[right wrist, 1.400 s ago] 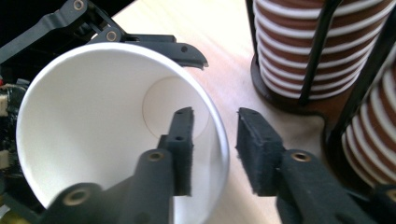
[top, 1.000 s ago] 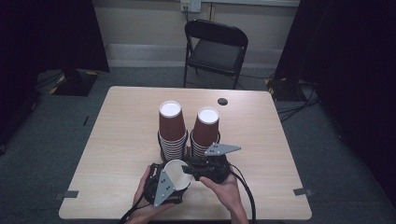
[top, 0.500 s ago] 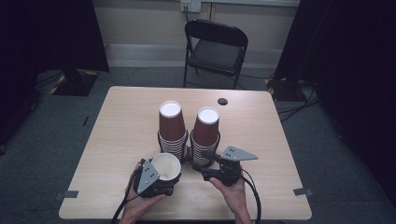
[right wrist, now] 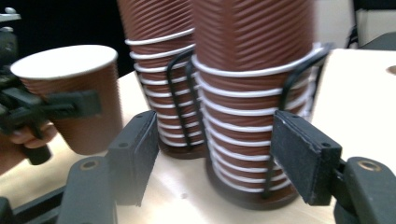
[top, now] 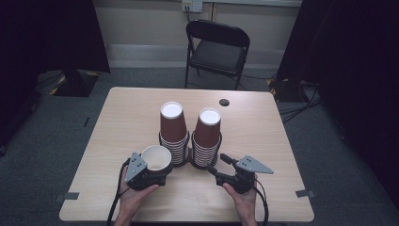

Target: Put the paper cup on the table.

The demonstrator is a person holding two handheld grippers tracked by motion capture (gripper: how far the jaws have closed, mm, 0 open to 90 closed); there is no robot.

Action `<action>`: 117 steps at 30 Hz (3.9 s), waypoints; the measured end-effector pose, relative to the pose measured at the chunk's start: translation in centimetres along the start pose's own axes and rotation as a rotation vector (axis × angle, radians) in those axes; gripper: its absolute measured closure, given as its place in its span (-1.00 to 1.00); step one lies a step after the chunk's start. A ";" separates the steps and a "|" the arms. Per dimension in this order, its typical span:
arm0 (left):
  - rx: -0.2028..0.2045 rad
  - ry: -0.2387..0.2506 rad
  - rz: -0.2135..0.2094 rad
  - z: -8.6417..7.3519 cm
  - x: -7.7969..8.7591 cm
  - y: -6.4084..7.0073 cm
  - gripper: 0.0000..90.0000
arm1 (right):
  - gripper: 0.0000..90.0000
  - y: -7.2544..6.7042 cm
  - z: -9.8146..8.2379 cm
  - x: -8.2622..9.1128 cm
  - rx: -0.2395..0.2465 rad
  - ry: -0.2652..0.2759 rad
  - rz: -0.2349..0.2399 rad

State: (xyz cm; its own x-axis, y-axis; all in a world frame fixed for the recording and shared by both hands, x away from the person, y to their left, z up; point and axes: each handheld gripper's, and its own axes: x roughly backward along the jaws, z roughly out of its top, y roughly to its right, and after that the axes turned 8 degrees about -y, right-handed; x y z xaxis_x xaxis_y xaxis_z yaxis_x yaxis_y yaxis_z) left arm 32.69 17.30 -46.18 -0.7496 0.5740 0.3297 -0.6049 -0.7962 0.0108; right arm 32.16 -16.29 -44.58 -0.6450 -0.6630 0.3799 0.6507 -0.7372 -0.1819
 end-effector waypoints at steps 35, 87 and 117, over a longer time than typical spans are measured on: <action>0.125 0.014 0.182 2.2 -1.5 -7.7 -0.76 | -0.65 3.4 -4.5 1.3 -0.021 0.007 -0.226; 0.166 -0.239 0.203 -1.2 -6.6 -10.3 -0.69 | -0.66 3.6 -5.0 0.8 -0.043 0.001 -0.225; 0.160 -0.343 0.240 -2.1 -4.1 -9.1 -0.65 | -0.66 3.7 -5.0 0.8 -0.053 0.004 -0.220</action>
State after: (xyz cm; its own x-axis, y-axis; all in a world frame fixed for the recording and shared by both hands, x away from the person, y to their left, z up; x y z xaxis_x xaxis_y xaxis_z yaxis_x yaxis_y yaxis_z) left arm 40.68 22.57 -49.64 -0.7146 0.2942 0.6347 -0.3551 -0.9342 0.0332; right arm 32.00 -20.19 -49.46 -0.7708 -0.4856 0.4124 0.4722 -0.8700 -0.1419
